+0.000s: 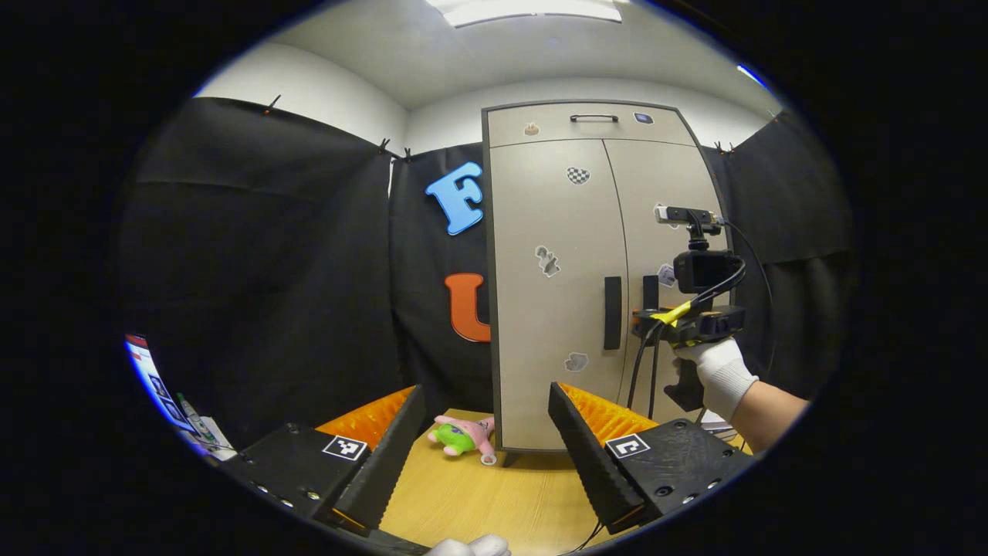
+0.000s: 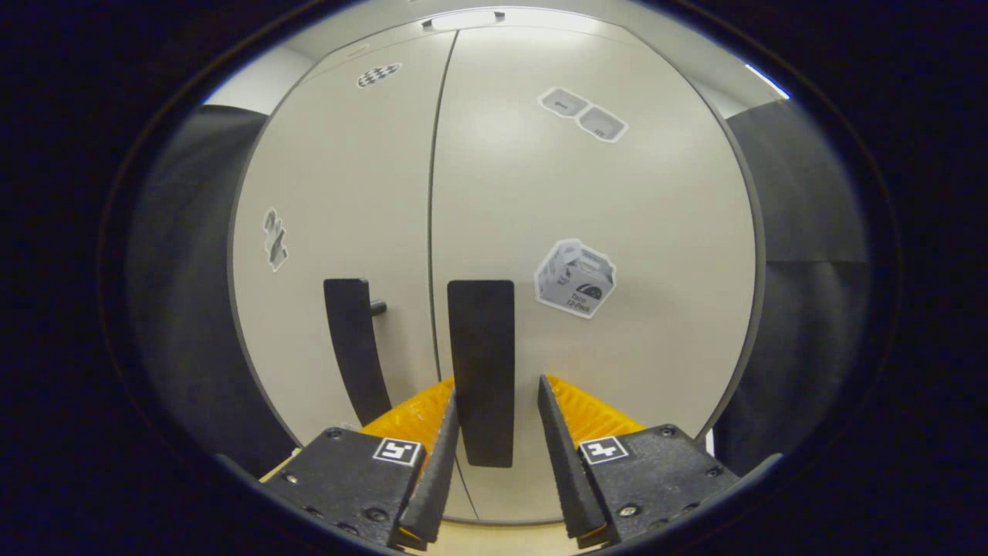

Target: Open the right door of the double-door shoe cabinet with the right hand, and open the left door with the left hand.

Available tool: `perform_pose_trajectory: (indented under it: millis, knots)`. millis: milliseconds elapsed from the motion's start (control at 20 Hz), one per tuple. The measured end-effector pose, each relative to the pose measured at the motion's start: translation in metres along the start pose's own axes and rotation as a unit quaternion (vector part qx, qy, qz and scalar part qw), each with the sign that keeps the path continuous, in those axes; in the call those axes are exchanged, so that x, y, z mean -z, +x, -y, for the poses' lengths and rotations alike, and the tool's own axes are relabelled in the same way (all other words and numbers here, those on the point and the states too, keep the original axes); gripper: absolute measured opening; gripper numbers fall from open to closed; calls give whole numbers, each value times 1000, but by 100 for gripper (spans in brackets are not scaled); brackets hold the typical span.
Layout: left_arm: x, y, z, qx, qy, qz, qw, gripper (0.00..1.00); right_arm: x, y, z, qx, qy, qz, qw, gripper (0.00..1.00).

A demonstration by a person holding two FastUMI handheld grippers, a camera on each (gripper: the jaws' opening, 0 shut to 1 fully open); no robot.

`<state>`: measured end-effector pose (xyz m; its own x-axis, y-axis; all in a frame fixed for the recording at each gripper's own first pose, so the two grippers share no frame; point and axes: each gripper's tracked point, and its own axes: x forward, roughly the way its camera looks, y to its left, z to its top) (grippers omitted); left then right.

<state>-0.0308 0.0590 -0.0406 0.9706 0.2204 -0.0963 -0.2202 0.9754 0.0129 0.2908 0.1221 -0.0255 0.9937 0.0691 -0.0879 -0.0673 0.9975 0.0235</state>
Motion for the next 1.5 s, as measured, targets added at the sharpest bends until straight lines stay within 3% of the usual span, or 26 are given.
perform_pose_trajectory:
  millis: [100, 200, 600, 1150, 1500]
  knots:
    - [0, 2, 0, -2, -2, 2, 1000, 96, -1, 1, -4, -5, 0, 3, 1000, 51]
    - [-1, 2, 0, -1, -5, 2, 1000, 96, -1, 2, -6, -5, 1, 3, 1000, 38]
    - [-1, 2, 0, 6, -15, 2, 1000, 96, 2, -5, -6, -24, -9, -7, 1000, 26]
    - [-9, -2, 5, 38, -30, 12, 999, 96, 10, -74, 15, -33, -11, -9, 999, 25]
    - [-8, 22, -6, 57, -23, 16, 998, 96, 15, -117, 39, -35, -8, -11, 999, 22]
